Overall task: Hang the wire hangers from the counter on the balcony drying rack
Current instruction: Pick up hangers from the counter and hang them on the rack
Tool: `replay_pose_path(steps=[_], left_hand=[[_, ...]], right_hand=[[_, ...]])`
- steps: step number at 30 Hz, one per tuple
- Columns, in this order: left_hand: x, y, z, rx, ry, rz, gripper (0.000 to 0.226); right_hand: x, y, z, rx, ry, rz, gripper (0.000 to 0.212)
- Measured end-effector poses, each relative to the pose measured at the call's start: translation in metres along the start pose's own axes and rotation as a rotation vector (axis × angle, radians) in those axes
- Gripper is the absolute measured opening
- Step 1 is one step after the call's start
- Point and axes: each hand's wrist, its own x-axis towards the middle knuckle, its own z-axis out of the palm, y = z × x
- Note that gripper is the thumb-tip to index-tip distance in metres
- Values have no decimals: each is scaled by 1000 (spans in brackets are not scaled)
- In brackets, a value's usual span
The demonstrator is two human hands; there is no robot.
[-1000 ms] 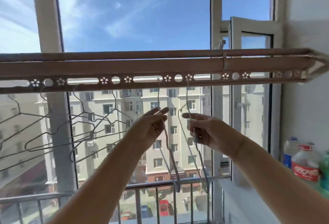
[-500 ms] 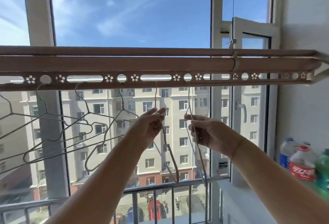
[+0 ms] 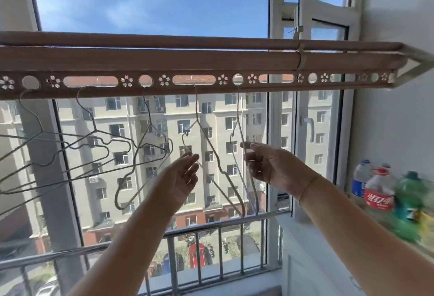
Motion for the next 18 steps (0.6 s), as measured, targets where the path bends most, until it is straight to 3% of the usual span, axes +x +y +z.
replay_pose_path(steps=[9, 18], left_hand=[[-2, -101, -37, 176, 38, -278, 17], [7, -243, -6, 474, -179, -555, 18]], right_hand=[[-32, 77, -60, -261, 256, 71, 29], [-116, 157, -167, -506, 678, 174, 55]])
